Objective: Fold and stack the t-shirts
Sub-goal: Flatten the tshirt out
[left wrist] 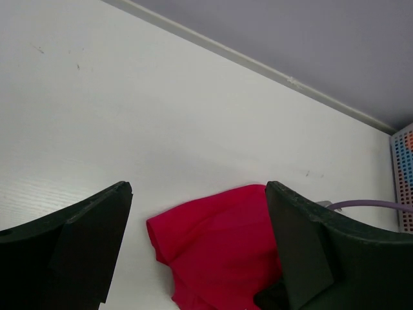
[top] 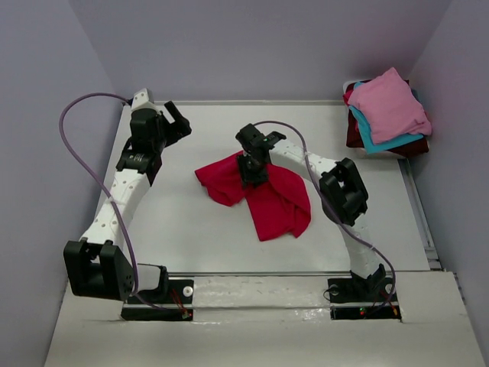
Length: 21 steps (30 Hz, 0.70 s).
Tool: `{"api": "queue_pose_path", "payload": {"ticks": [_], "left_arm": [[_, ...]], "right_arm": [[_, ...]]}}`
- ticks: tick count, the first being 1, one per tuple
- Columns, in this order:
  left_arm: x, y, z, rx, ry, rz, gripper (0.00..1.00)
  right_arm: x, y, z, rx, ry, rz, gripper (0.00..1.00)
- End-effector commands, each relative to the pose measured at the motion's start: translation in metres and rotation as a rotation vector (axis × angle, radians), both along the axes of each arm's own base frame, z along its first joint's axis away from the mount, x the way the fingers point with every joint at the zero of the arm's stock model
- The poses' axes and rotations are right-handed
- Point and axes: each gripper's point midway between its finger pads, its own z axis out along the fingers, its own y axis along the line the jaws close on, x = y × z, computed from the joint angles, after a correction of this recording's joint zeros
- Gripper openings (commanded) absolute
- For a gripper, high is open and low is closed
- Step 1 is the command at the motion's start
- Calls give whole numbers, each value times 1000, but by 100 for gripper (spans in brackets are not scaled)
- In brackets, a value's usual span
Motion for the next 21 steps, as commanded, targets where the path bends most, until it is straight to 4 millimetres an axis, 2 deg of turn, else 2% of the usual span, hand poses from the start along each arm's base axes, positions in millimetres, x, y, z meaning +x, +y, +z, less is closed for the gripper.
{"api": "queue_pose_path", "payload": {"ticks": [1,2,3,6,12,16,19,20,21], "left_arm": [[-8,5,28,7,-76,3,96],[-8,4,27,5,-74,1,96],[-10,4,25,5,-70,-1,96],[-10,3,20,2,-60,-6,96],[-9,2,10,-16,-41,-16,96],[-9,0,3,-25,-28,-17,96],[-9,1,-2,-23,-17,-18,96],[-10,1,-4,-21,-14,-18,96],[-11,-1,-8,-21,-5,-27,96]], "right_arm": [[18,23,19,68,-74,22,46],[19,25,21,74,-75,21,42],[20,26,23,76,-79,20,30],[22,24,31,73,-94,14,8],[24,17,64,68,-142,11,7],[35,16,113,81,-234,3,7],[43,6,147,62,-314,-18,7],[49,7,173,89,-370,-31,7],[51,0,186,77,-403,-45,7]]}}
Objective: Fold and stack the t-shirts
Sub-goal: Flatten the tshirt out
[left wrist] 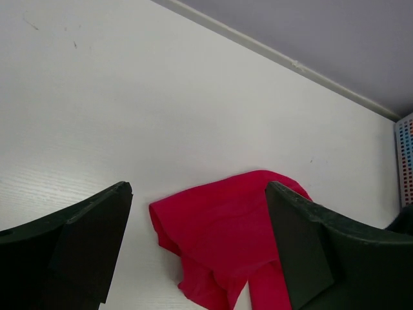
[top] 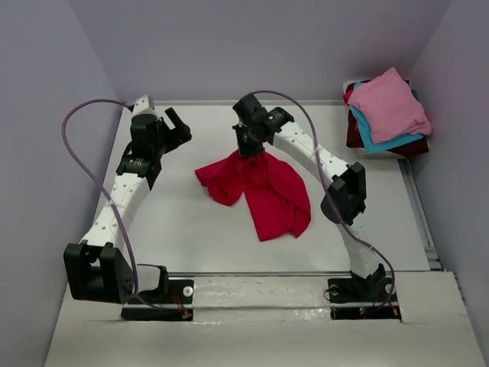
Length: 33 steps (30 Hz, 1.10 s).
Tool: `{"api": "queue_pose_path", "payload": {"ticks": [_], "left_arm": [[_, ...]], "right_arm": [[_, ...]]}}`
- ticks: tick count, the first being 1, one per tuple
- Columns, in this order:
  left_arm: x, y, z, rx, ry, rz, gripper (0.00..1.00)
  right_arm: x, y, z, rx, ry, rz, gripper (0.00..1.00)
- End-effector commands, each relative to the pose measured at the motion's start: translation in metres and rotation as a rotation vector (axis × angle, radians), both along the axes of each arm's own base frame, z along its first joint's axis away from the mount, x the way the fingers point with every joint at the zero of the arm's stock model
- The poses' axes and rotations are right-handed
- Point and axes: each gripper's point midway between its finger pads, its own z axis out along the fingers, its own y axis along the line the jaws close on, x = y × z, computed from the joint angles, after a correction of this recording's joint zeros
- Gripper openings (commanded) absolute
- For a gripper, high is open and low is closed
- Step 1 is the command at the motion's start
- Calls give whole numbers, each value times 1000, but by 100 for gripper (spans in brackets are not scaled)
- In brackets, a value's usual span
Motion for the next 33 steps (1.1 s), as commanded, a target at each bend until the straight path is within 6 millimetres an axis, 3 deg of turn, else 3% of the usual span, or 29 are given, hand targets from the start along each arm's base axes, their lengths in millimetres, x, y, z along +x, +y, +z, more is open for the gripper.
{"api": "queue_pose_path", "payload": {"ticks": [1,3,7,10,13,16,20,26,33], "left_arm": [[-2,-5,9,-16,-42,-29,96],[-3,-6,3,-19,-29,-39,96],[-7,-13,-11,-26,10,-62,96],[-10,-21,-15,-14,23,-76,96],[-13,-28,-18,-7,35,-92,96],[-15,-39,-24,-18,52,-139,96],[-20,-70,-46,-62,121,-251,96],[-30,-83,-75,-122,193,-287,96],[-34,-94,-96,-130,262,-318,96]], "right_arm": [[10,-17,117,51,-248,-41,7],[15,-24,153,77,-341,-73,7],[29,-48,183,77,-449,-156,7],[40,-66,184,50,-471,-218,7],[47,-80,199,63,-506,-254,7],[49,-83,208,78,-524,-250,7],[49,-82,201,64,-503,-244,7],[46,-95,201,29,-521,-282,7],[43,-114,222,20,-569,-323,7]]}}
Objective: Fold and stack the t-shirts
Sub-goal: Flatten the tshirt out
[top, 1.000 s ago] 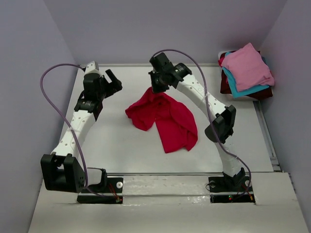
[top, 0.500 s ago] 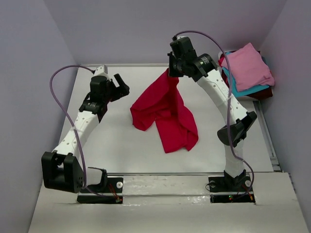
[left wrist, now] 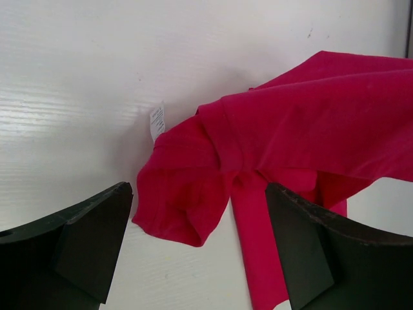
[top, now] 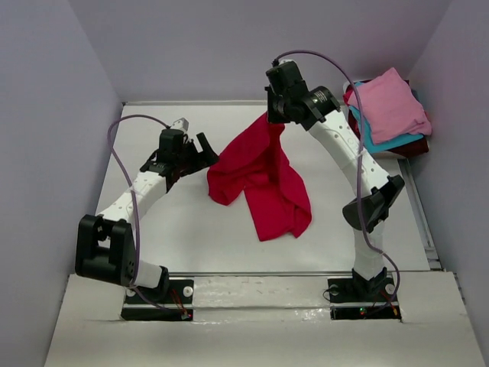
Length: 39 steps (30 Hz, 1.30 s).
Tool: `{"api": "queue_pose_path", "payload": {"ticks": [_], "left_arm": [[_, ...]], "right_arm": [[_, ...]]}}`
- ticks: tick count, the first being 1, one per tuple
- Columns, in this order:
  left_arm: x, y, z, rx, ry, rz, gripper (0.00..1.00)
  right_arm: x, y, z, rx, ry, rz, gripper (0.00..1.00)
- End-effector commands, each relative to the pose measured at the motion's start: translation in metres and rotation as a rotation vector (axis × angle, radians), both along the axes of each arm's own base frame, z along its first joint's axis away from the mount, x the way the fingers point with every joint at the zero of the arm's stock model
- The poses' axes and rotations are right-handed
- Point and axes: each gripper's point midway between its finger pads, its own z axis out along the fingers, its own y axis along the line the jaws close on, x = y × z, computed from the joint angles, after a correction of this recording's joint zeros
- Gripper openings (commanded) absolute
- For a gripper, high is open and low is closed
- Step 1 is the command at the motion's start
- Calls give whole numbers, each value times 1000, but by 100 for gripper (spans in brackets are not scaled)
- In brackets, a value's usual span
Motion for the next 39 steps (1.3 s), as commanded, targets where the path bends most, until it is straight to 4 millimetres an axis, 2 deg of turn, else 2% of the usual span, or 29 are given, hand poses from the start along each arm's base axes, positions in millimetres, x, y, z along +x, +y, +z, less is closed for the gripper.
{"api": "queue_pose_path", "payload": {"ticks": [1,5,13,26,30,32,33,35,39], "left_arm": [[0,-12,5,-41,-14,-30,96],[0,-15,-2,-58,11,-38,96],[0,-30,-27,-97,83,-79,96],[2,-55,-42,-162,136,-154,95],[1,-77,-52,-181,166,-222,95],[2,-92,-50,-179,158,-259,95],[4,-95,-56,-166,168,-259,95],[7,-106,-53,-164,156,-276,95],[16,-110,-62,-168,168,-267,95]], "right_arm": [[-5,-20,56,44,-137,-47,7],[-12,-28,66,48,-152,-66,7],[-20,-60,92,30,-212,-143,7],[-30,-72,105,29,-238,-164,7],[-31,-69,104,45,-231,-150,7],[-32,-67,102,47,-223,-145,7],[-32,-66,100,49,-217,-143,7],[-33,-66,99,47,-211,-140,7],[-35,-67,99,50,-205,-139,7]]}}
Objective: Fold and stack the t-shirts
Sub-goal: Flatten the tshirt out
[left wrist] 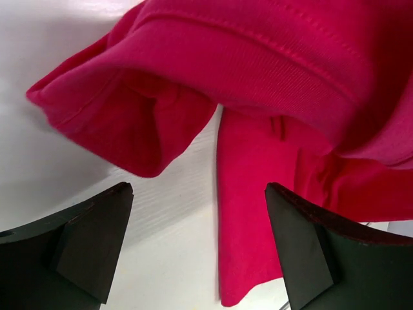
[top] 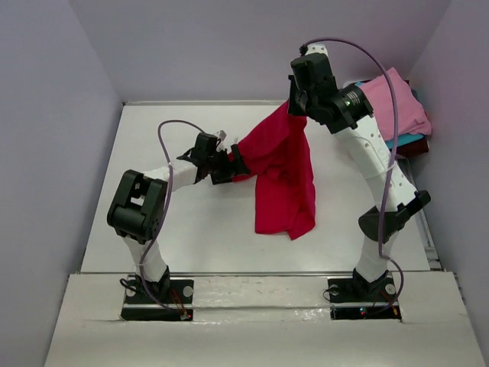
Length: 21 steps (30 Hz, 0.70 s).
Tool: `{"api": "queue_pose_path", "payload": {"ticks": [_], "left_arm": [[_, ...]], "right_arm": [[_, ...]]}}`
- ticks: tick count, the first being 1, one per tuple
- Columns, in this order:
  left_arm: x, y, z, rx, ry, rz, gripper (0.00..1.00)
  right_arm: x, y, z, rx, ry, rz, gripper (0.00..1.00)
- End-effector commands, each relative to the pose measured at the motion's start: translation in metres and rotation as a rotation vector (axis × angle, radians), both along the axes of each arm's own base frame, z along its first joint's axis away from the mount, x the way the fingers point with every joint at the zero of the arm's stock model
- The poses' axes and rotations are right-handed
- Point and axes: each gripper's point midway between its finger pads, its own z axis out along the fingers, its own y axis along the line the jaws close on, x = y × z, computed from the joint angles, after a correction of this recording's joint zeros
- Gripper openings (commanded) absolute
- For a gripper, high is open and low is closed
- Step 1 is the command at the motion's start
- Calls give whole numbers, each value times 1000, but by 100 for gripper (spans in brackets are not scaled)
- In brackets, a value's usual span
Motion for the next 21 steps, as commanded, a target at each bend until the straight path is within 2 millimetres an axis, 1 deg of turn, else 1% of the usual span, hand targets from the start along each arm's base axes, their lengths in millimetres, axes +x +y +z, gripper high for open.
{"api": "queue_pose_path", "payload": {"ticks": [1,4,9,12,13,18,19,21], "left_arm": [[21,-11,22,-48,-67,-5,94],[25,-11,18,-39,-62,6,93],[28,-4,13,2,-77,30,90],[27,-5,7,2,-66,17,84],[27,-6,6,-1,-65,16,79],[23,-6,1,-3,-54,7,71],[22,-6,0,0,-51,3,66],[22,-6,-3,4,-47,1,62]], "right_arm": [[-12,-13,29,48,-63,-14,7],[-13,-14,28,43,-60,-17,7],[-14,-15,26,39,-52,-17,7],[-15,-15,23,35,-46,-17,7],[-15,-15,23,36,-46,-16,7],[-14,-14,21,40,-43,-15,7],[-13,-13,21,40,-42,-12,7],[-13,-12,21,42,-42,-9,7]]}}
